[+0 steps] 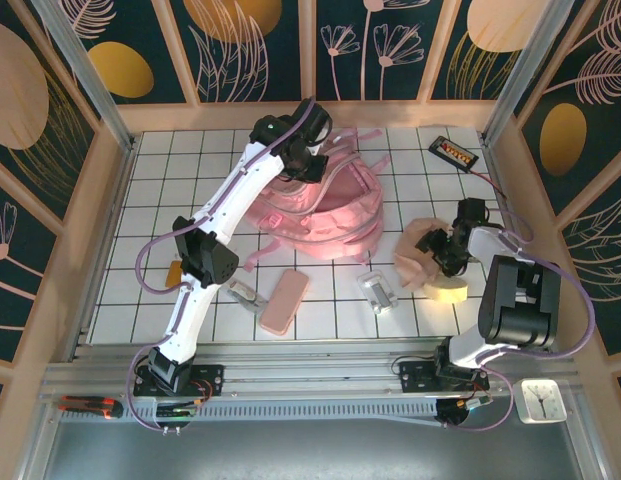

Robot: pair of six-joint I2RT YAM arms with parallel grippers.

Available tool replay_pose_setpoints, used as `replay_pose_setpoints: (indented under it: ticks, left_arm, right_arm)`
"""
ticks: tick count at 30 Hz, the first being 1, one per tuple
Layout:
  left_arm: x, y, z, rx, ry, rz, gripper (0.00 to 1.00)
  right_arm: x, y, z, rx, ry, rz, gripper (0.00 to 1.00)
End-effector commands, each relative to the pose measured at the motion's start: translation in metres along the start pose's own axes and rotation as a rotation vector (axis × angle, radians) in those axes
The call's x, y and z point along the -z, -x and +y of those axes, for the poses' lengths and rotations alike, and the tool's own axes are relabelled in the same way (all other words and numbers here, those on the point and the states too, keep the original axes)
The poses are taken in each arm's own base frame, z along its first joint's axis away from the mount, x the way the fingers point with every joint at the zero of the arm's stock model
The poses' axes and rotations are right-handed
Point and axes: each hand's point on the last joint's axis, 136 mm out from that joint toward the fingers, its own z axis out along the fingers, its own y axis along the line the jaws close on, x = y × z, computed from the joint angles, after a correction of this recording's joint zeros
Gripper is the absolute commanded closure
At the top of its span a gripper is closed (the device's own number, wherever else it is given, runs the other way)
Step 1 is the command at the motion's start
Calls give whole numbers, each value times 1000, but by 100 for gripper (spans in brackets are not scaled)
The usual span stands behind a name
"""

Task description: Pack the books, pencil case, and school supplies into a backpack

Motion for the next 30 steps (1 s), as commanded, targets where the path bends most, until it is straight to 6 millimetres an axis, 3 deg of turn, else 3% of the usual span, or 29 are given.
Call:
replay_pose_setpoints:
  ticks: [1, 4, 8, 14, 17, 22, 25, 30]
  left_arm:
    - [20, 16, 3, 3, -12, -66, 100]
    - [22, 19, 1, 2, -24, -76, 100]
    - [24, 24, -3, 0, -41, -96, 100]
    - [28, 27, -9, -1, -75, -106, 100]
    - [34, 29, -12, -2, -93, -118, 100]
    - [36, 31, -20, -15, -134, -125, 100]
    - [36, 32, -28, -27, -159, -132, 100]
    - [48, 38, -30, -31, -148, -172, 100]
  right_arm:
    - [3, 12, 14, 42, 70, -37, 60]
    - [19, 25, 31, 48, 121, -114, 75]
    - [58, 50, 57, 71, 196, -260, 99]
    - [129, 68, 121, 87, 465, -359, 100]
    - [142, 69, 150, 48, 598, -318, 100]
    - [130, 71, 208, 42, 702, -234, 100]
    - [106, 70, 247, 29, 744, -159, 100]
    - [50, 53, 305, -23, 764, -1, 100]
